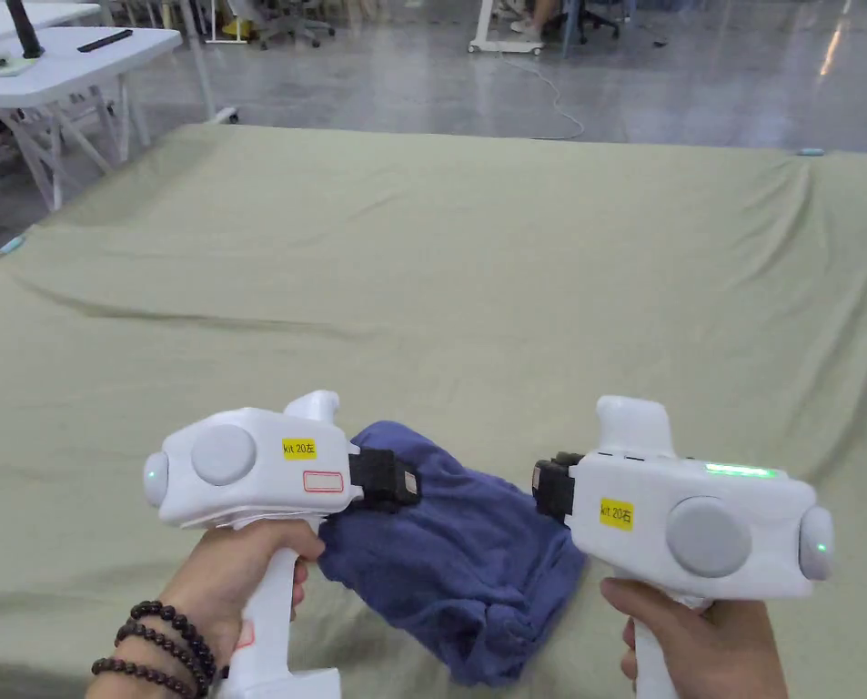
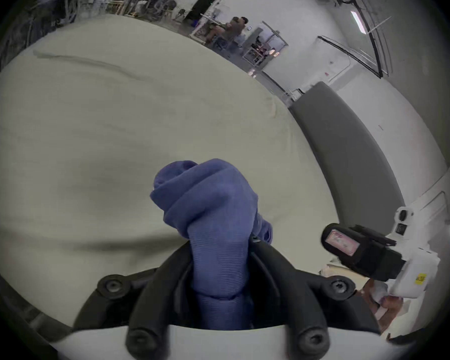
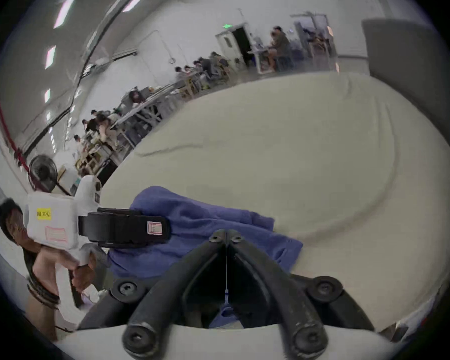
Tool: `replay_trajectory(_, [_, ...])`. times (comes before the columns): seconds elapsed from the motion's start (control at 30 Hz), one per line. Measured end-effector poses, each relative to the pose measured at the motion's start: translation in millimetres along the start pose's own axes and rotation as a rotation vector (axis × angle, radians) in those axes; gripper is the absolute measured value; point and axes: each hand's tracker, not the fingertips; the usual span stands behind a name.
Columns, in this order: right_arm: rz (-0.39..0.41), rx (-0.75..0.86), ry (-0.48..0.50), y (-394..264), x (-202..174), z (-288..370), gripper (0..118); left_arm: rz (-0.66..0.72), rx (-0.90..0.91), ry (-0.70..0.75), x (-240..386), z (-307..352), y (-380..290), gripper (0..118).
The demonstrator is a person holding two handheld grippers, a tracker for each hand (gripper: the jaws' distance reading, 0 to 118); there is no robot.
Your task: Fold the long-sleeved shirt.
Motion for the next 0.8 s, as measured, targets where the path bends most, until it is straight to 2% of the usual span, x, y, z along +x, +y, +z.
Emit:
replay_trajectory(0.2, [0.124, -0.037, 0.095, 17, -99, -60, 0, 0.047, 0.09, 0.102, -122, 73, 35, 11])
replay_trajectory(0.37, [0.192, 0.02, 0.122, 12, -171, -103, 0, 0.02, 0.099, 0.238, -220, 116, 56, 11])
replay_trajectory(0.5, [0.273, 0.053, 0.153, 3, -207, -132, 0, 0.14, 0.129, 0.315, -265, 125, 52, 13])
replay_trajectory(0.53, [0.283, 0.048, 0.151, 2, -211, -137, 0, 0.147, 0.147, 0.325, -267, 125, 49, 24])
replay_trajectory(0.57, [0.291, 0.041, 0.141, 1, -215, -141, 0, 0.148, 0.169, 0.328, -267, 124, 47, 51])
replay_trajectory(0.6, [0.297, 0.034, 0.13, 0, -217, -145, 0, 0.14, 0.215, 0.356, -264, 126, 44, 87])
replay_trajectory(0.63, [0.293, 0.033, 0.13, -1, -216, -146, 0, 0.135, 0.253, 0.36, -261, 128, 42, 114])
replay_trajectory(0.73, [0.289, 0.022, 0.139, 0, -206, -146, 0, 0.173, 0.358, 0.356, -247, 141, 40, 117])
replay_trajectory(0.8, [0.294, 0.025, 0.119, 5, -197, -135, 0, 0.143, 0.393, 0.366, -226, 151, 43, 117])
